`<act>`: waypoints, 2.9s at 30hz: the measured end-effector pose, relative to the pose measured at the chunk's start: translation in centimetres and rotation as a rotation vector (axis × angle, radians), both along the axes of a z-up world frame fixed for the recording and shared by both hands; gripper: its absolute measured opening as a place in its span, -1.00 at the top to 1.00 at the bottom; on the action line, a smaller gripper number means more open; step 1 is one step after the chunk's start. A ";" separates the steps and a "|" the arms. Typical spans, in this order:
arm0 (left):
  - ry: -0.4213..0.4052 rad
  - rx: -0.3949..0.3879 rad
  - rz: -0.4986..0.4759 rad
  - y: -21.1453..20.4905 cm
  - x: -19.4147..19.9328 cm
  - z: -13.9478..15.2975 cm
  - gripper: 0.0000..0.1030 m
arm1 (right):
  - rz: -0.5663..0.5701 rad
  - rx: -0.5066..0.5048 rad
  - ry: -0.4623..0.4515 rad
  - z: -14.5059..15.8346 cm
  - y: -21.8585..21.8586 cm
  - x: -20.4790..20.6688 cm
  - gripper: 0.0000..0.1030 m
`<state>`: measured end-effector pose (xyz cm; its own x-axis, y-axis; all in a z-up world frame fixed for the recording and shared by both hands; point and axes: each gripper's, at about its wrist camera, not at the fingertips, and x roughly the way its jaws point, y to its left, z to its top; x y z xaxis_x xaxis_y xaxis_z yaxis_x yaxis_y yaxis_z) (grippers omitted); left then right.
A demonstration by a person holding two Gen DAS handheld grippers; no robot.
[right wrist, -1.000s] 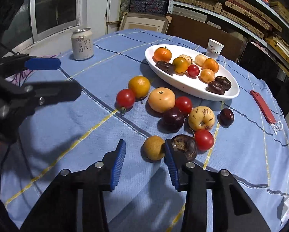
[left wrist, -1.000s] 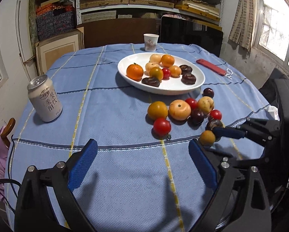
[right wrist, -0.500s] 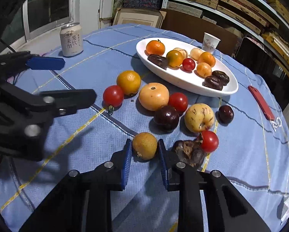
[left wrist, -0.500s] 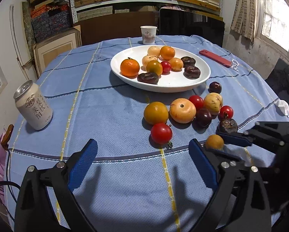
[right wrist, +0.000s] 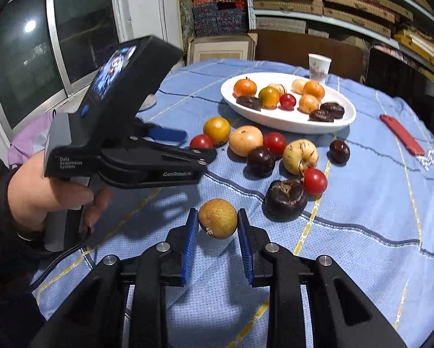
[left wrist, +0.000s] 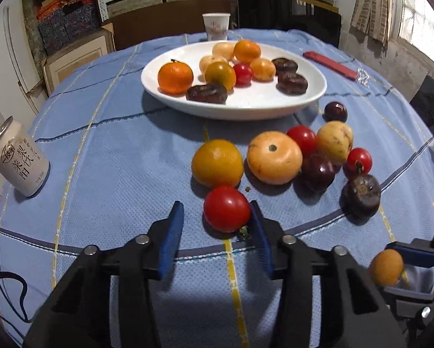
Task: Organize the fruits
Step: 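Grasp a small golden fruit with the right tool while the left tool grasps a red tomato, then carry the golden fruit and tomato onto the white plate and open both tools, then grasp another dark brown fruit with the right tool while the left tool grasps a yellow-orange fruit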
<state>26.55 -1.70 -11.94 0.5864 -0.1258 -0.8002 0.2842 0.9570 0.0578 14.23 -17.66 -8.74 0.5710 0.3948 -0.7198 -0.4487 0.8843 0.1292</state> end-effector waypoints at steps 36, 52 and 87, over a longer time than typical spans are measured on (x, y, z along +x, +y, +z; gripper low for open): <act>-0.171 -0.126 -0.032 -2.0 9.4 12.3 0.44 | -0.184 -0.129 -0.177 9.0 -4.6 17.1 0.46; -0.165 -0.082 0.041 -0.9 12.6 8.3 -0.49 | -0.198 -0.152 -0.181 6.3 -3.9 19.3 -0.15; -0.101 0.064 -0.018 0.7 -0.6 2.8 -0.57 | -0.104 -0.019 -0.039 0.2 -1.8 0.6 0.29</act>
